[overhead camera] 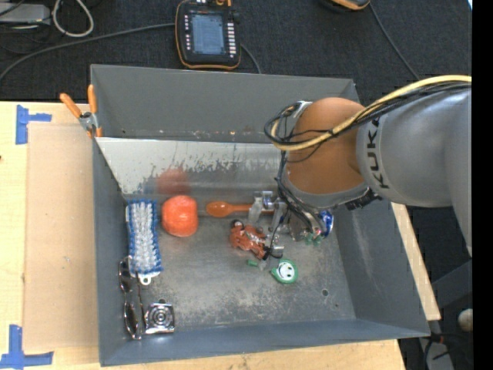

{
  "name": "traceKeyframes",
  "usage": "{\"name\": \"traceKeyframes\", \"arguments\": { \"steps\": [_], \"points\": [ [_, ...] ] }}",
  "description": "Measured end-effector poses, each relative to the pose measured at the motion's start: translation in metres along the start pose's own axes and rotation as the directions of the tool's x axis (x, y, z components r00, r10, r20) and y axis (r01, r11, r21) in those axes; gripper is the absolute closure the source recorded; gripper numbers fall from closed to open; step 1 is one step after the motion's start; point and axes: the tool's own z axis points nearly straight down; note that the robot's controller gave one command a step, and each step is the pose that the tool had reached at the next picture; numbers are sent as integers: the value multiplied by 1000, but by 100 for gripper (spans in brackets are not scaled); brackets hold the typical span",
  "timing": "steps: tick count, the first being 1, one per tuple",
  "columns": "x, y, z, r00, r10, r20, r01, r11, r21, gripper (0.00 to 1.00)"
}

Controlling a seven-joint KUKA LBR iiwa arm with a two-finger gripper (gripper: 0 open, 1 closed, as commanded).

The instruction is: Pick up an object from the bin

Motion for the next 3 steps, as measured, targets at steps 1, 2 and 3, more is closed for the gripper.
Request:
{"name": "traceKeyframes", "arguments": {
  "steps": [1,2,3],
  "points": [
    [-1,0,-5,1000,2,7,-2,1000,0,0],
    [18,-4,63,999,32,0,-32,999,-1,0],
    [18,-1,31,988,153,17,-152,988,-5,0]
  ]
}}
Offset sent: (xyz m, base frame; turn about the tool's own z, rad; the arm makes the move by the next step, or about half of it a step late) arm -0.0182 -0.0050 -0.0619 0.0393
